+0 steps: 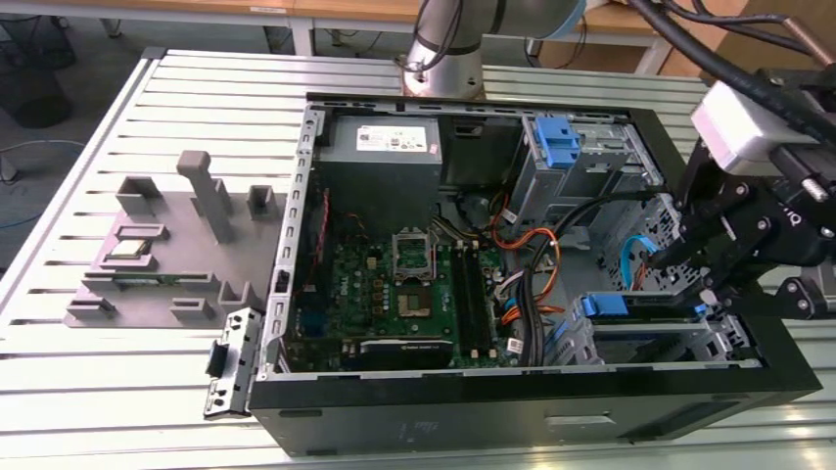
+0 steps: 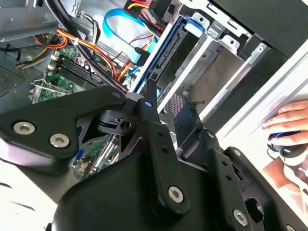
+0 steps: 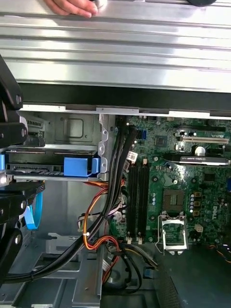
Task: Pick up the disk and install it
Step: 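Insert the disk into the insertion slot, then insert the first disk wire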
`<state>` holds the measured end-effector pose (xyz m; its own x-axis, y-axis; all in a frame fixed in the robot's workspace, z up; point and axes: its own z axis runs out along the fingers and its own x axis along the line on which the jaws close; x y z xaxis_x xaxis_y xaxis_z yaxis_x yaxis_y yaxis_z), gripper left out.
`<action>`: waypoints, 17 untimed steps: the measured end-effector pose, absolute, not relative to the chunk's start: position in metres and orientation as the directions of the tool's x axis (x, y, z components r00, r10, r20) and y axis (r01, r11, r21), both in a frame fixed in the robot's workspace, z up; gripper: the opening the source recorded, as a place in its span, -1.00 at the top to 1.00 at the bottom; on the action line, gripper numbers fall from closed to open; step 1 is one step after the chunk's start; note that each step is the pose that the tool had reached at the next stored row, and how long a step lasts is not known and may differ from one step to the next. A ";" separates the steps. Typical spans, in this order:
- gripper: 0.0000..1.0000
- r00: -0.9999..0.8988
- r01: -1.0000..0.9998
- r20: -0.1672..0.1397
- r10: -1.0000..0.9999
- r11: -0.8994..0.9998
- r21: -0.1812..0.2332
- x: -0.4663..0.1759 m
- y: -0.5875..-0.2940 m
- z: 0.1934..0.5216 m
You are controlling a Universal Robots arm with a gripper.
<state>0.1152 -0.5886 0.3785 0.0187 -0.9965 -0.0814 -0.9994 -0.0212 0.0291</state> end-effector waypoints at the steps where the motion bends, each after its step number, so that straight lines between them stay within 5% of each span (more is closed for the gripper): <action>1: 0.16 0.019 -0.999 -0.081 -0.997 -0.021 0.028 0.115 -0.588 0.377; 17: 0.16 0.019 -0.999 -0.079 -0.997 -0.021 0.024 0.115 -0.577 0.363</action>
<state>0.1150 -0.5770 0.3625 0.0192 -0.9967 -0.0787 -0.9995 -0.0212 0.0242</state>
